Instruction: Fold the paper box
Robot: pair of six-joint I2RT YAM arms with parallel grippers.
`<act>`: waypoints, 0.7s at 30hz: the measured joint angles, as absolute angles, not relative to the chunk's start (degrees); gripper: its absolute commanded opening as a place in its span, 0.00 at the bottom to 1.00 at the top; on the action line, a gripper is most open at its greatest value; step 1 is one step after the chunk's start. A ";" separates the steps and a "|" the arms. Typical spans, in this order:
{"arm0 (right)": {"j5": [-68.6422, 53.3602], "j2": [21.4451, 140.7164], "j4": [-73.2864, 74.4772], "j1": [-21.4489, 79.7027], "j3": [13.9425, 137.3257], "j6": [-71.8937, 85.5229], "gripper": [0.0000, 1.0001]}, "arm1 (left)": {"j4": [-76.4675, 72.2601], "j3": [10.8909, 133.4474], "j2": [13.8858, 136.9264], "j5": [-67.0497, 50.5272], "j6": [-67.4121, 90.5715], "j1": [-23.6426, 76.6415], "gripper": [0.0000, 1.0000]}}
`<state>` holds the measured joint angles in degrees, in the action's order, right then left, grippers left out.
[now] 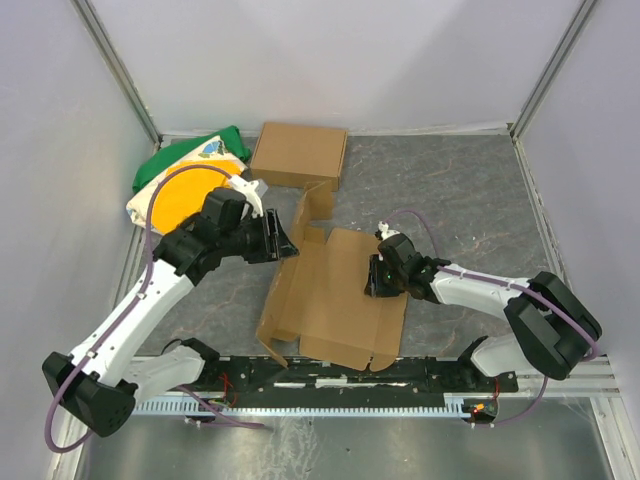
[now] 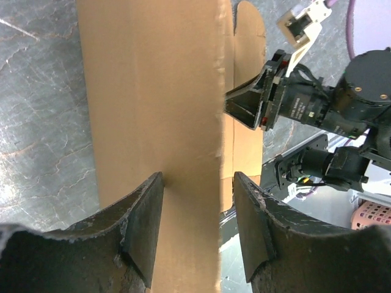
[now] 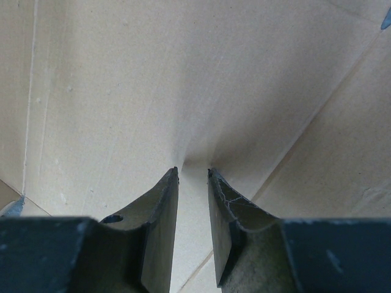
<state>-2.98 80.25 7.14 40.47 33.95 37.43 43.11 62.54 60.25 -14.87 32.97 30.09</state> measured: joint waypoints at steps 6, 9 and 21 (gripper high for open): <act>-2.96 80.27 7.11 40.51 33.95 37.26 0.35 | 40.62 58.41 58.30 -14.44 35.00 29.69 0.56; -2.94 80.27 7.09 40.53 33.95 37.21 0.35 | 40.14 57.54 56.21 -13.37 35.64 29.28 0.58; -2.81 80.99 7.03 41.01 34.61 37.19 0.40 | 38.09 54.63 49.56 -10.35 39.09 28.01 0.58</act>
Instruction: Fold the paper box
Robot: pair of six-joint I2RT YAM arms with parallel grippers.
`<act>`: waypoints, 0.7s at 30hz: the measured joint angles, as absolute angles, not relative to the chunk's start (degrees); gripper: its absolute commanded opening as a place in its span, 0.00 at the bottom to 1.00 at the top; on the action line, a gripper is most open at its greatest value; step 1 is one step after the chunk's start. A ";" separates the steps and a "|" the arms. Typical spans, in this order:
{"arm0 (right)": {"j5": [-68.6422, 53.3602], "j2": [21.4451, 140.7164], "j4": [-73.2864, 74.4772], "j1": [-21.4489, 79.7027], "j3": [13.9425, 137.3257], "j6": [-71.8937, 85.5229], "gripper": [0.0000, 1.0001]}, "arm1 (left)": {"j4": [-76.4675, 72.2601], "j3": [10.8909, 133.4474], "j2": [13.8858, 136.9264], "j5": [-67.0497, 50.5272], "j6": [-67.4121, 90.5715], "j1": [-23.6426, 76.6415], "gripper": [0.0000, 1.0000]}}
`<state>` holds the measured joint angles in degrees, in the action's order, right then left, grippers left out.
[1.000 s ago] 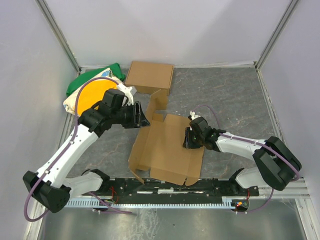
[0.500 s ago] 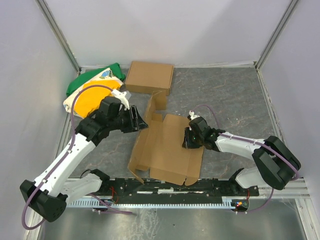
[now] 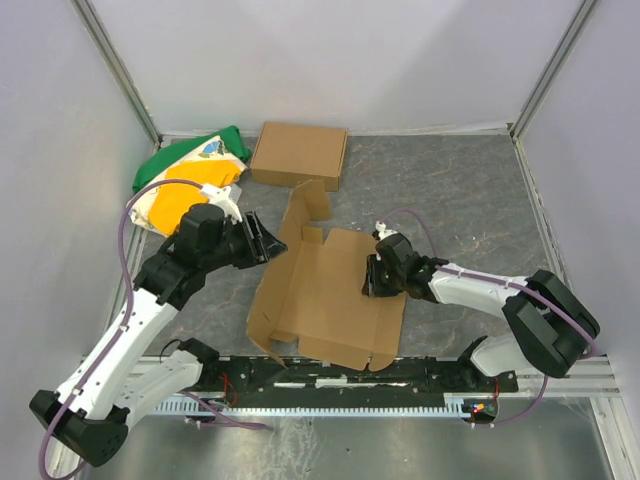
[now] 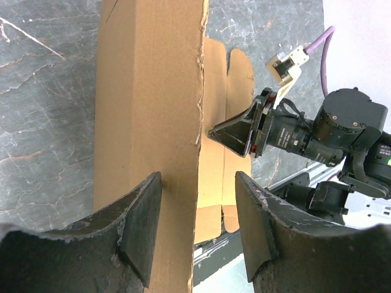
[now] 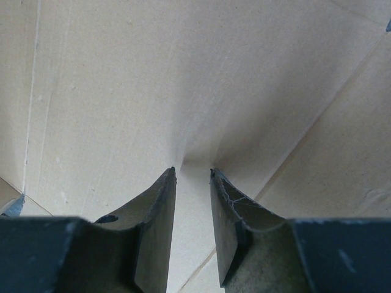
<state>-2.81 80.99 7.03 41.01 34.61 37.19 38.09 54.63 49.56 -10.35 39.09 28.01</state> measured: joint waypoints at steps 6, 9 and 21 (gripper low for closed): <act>-3.22 79.57 10.52 41.41 35.73 35.64 0.49 | 37.32 54.13 49.34 -9.45 39.99 27.97 0.51; -2.98 78.11 17.58 41.54 40.86 34.06 0.60 | 37.71 54.08 50.96 -9.15 40.01 27.97 0.45; -0.80 93.69 37.19 40.62 90.28 10.28 0.62 | 43.79 61.36 57.89 -5.87 37.21 27.92 0.27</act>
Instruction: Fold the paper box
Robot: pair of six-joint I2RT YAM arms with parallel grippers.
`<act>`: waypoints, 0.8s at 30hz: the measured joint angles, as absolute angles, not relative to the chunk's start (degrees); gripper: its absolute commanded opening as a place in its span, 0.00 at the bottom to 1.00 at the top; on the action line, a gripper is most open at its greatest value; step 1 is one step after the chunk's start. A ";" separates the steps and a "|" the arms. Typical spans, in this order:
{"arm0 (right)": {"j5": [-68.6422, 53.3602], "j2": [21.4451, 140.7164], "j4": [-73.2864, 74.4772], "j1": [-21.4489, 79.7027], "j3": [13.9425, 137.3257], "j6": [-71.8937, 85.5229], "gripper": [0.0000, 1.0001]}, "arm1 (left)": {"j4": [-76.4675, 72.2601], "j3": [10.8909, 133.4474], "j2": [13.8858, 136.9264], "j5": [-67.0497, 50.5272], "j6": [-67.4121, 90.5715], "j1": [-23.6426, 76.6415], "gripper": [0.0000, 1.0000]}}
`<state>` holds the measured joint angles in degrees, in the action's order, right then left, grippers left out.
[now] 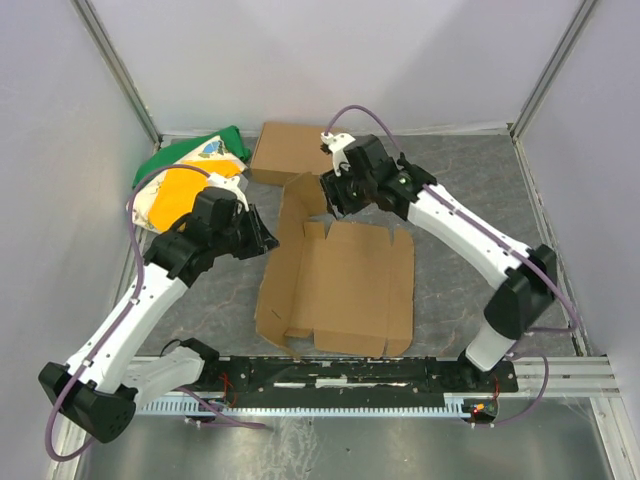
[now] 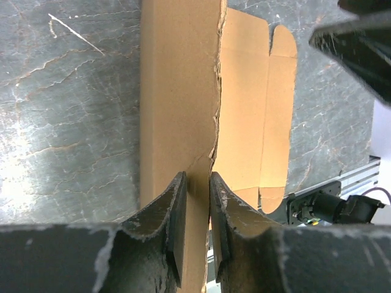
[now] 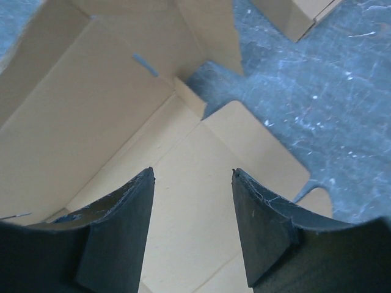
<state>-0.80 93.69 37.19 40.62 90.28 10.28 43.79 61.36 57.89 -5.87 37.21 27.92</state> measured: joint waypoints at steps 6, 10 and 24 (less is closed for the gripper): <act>-2.24 102.54 40.05 36.69 98.63 3.60 0.62 | 45.76 62.74 59.16 -5.76 35.00 27.81 0.28; -6.59 105.62 40.56 35.44 103.33 -3.01 0.62 | 46.28 63.26 60.01 -6.17 33.74 27.73 0.28; -29.54 109.95 38.85 34.83 111.92 -18.02 0.59 | 47.75 65.87 61.23 -9.50 32.91 27.70 0.25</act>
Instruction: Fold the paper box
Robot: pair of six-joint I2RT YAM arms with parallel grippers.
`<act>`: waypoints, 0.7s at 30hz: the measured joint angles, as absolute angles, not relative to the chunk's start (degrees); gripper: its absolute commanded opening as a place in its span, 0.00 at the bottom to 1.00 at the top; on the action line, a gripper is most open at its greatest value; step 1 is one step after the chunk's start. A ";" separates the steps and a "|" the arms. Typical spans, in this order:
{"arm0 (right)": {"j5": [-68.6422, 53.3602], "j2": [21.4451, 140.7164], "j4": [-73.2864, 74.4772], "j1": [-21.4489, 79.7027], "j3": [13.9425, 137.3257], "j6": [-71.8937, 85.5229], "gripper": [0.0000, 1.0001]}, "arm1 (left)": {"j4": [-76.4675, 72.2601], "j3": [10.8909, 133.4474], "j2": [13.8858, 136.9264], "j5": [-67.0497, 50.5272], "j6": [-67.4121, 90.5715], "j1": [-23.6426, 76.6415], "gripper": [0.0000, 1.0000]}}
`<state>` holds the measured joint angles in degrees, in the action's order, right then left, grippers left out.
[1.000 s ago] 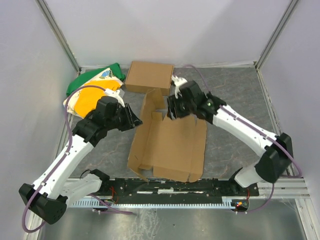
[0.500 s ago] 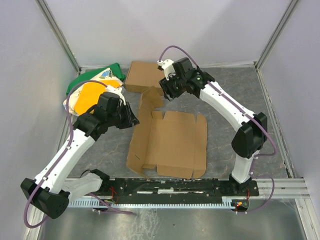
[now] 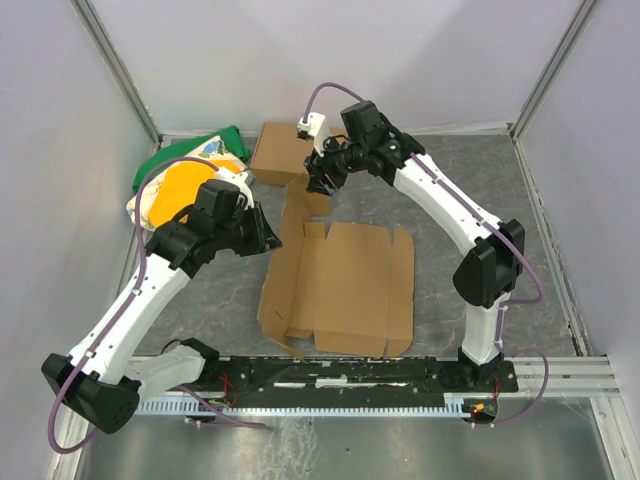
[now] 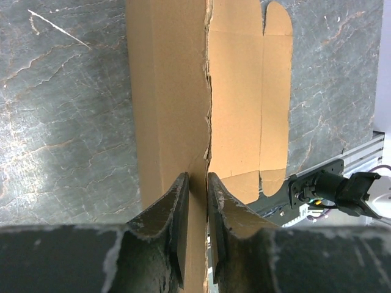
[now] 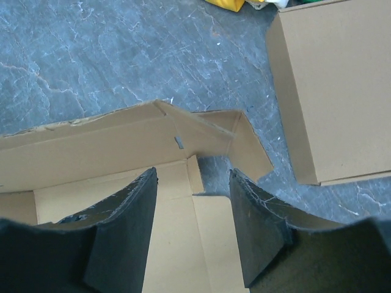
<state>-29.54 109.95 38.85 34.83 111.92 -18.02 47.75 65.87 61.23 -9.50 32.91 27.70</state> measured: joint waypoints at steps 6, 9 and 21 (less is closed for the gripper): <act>-31.62 114.26 39.53 34.81 115.94 -20.60 0.59 | 47.94 65.95 61.25 -10.44 32.91 27.70 0.24; -32.42 116.46 41.04 34.81 119.02 -21.71 0.59 | 47.97 65.95 61.25 -10.81 32.91 27.70 0.24; -36.27 119.00 44.71 34.81 122.89 -22.90 0.41 | 47.97 65.95 61.25 -11.14 32.91 27.70 0.24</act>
